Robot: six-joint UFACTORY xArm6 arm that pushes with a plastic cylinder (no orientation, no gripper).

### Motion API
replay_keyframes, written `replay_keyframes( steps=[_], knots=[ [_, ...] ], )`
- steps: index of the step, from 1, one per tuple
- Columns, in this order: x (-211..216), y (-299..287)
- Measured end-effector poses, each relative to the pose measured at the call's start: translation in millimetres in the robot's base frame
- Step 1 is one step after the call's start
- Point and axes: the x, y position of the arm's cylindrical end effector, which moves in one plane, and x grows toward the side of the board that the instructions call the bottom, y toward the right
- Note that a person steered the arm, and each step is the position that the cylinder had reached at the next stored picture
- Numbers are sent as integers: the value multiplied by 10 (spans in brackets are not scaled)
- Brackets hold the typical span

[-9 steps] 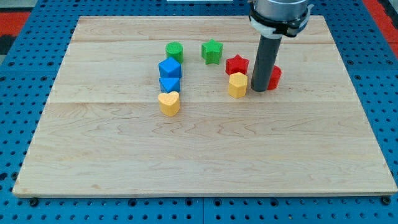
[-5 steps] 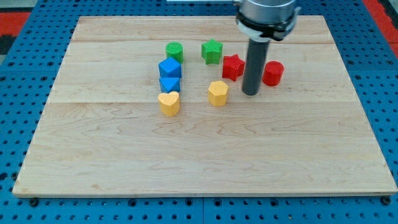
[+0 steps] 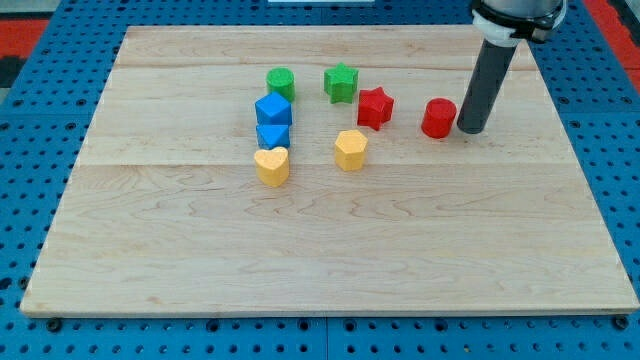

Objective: Push the red circle in between the red star and hexagon

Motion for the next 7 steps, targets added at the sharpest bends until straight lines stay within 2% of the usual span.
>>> replay_keyframes(
  steps=[1,2,3,4,5,6,7],
  knots=[
    [-259,245],
    [-420,-340],
    [-120,-449],
    [-270,-191],
    [-103,317],
    [-84,585],
    [-84,605]
  ],
)
